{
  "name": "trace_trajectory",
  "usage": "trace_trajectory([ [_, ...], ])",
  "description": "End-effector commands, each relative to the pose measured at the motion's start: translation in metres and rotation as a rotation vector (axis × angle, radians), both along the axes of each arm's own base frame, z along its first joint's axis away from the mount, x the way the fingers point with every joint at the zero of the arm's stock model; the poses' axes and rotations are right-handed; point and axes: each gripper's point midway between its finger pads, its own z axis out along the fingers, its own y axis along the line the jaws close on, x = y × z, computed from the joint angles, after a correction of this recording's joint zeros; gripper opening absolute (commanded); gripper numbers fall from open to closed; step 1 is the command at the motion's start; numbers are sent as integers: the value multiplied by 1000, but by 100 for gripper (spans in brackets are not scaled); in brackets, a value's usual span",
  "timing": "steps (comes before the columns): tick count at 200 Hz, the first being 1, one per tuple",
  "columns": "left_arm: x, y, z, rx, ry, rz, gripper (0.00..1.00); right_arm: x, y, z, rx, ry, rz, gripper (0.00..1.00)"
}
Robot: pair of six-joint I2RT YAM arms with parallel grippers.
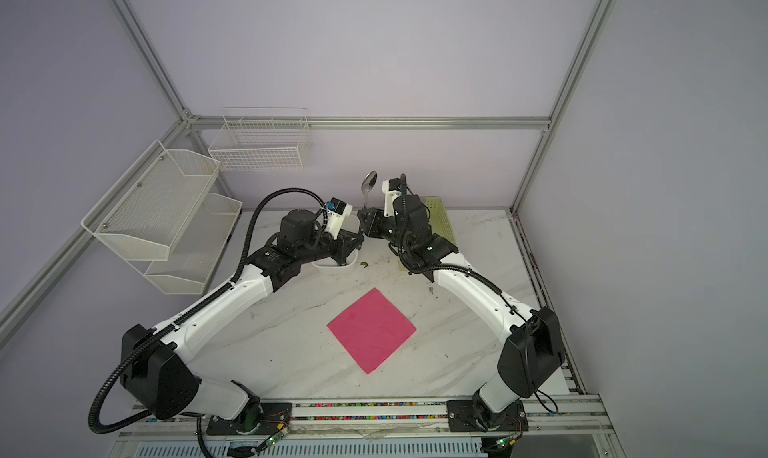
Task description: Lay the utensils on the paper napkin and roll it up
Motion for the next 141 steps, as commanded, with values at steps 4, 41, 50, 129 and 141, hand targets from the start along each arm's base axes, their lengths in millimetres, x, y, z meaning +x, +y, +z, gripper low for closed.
trace_trajectory([
  [4, 6, 2, 67, -70, -141, 20, 0, -5, -2, 17, 31, -26, -9, 27],
  [41, 6, 1, 68, -76, -140, 16, 0, -5, 0, 12, 29, -18, 0, 25],
  [50, 6, 1, 69, -78, -142, 13, 0, -4, 0, 11, 28, -16, 0, 24],
  [129, 6, 1, 68, -78, -143, 8, 0, -3, 1, 10, 30, -14, 0, 8],
  [141, 5, 1, 67, -79, -143, 9, 2, -3, 0, 10, 27, -16, -7, 6],
])
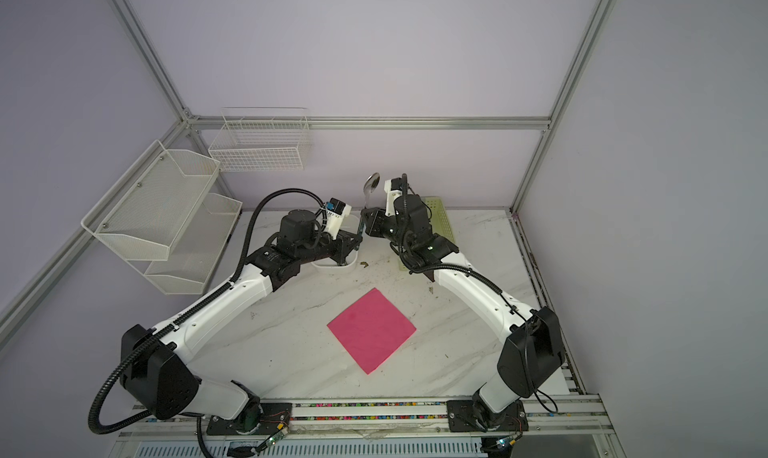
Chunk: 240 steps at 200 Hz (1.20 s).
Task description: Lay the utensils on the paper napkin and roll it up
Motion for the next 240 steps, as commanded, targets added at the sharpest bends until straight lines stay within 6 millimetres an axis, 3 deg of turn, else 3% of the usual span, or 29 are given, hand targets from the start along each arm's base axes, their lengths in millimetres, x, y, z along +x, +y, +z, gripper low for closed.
trace_trajectory([
  [1, 5, -2, 69, -87, -149, -4, 2, -6, 3, 12, 37, -13, 12, 6],
  [44, 1, 3, 68, -80, -150, 6, 22, -5, -3, 5, -26, 10, -16, 2],
  [53, 1, 5, 62, -68, -141, 12, 24, -5, -5, 0, -44, 25, -19, 1],
  [56, -5, 10, 74, -79, -166, 14, 24, -5, -5, -2, -49, 31, -20, 1],
  [62, -6, 12, 75, -73, -168, 20, 25, -6, -6, -6, -58, 42, -22, 1],
  [102, -7, 33, 61, -33, -141, 57, 26, -15, -11, -34, -129, 137, -33, 0],
  [185, -1, 81, 27, 60, -117, 150, 27, -58, 4, -122, -328, 419, -20, 0],
  [240, -4, 94, 13, 131, -104, 180, 28, -98, 22, -179, -412, 551, -21, 0],
])
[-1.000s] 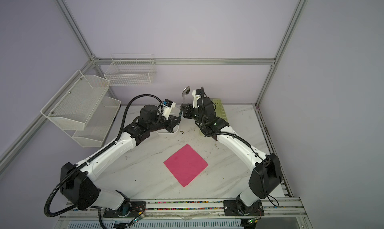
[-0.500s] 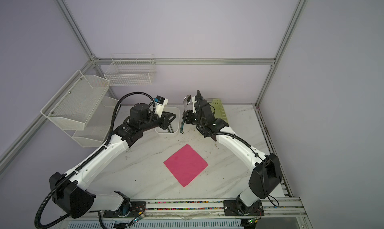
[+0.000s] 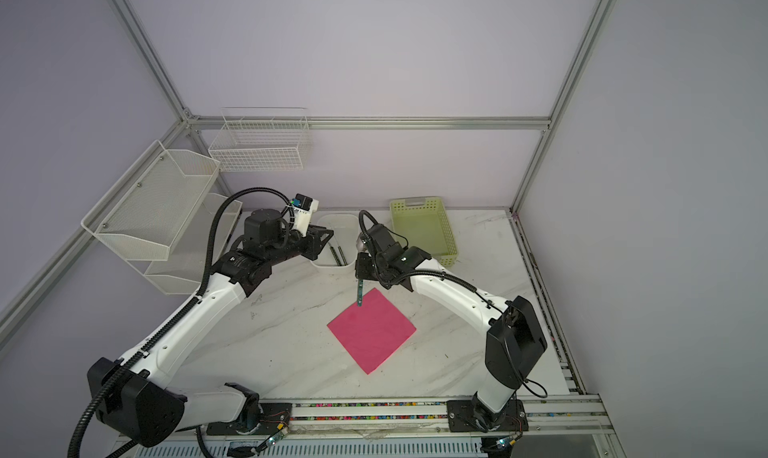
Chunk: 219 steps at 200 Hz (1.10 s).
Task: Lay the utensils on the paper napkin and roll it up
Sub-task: 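Lower the spoon over the pink napkin with the right gripper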
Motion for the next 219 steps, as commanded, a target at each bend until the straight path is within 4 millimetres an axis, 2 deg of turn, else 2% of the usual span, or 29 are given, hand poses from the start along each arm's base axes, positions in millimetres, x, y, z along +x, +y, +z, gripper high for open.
trace_trajectory([
  [1, -6, 12, -6, 56, -18, 29, 28, -16, -2, -20, -34, 62, -53, 0],
  [59, -5, 25, -14, 127, -13, 108, 31, -48, 3, -67, -91, 179, -78, 0],
  [102, -6, 28, -16, 150, -18, 129, 31, -57, -2, -93, -131, 244, -93, 0],
  [187, -7, 29, -16, 168, -20, 137, 32, -58, 1, -112, -165, 276, -83, 0],
  [219, -7, 29, -17, 171, -17, 136, 32, -59, 1, -125, -192, 313, -99, 0],
])
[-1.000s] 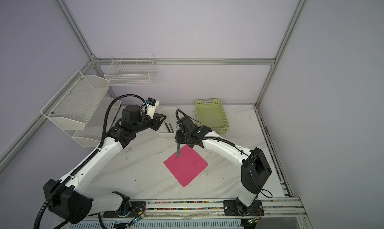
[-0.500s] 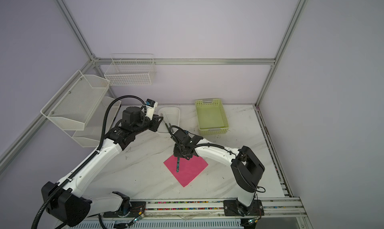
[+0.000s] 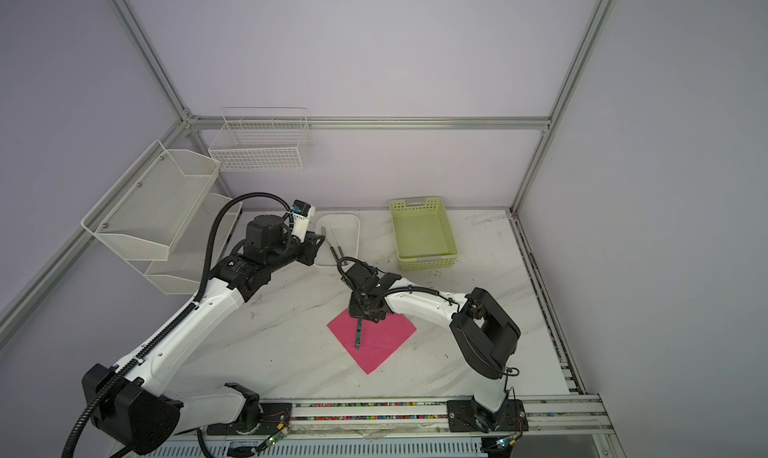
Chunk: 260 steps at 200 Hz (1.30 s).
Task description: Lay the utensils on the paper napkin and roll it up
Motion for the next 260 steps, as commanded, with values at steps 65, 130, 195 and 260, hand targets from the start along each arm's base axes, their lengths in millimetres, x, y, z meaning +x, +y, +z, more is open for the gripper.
trace_trajectory([
  [65, -6, 3, -1, 35, -19, -8, 32, 0, 0, -16, -52, 56, -31, 0],
  [130, -9, 0, 1, 41, -27, -14, 32, 5, -1, -18, -76, 55, -27, 0],
  [195, -9, -1, 1, 40, -27, -20, 32, 13, -8, -21, -100, 49, -33, 0],
  [260, -9, -2, 0, 38, -23, -24, 32, 16, -8, -29, -106, 62, -20, 0],
])
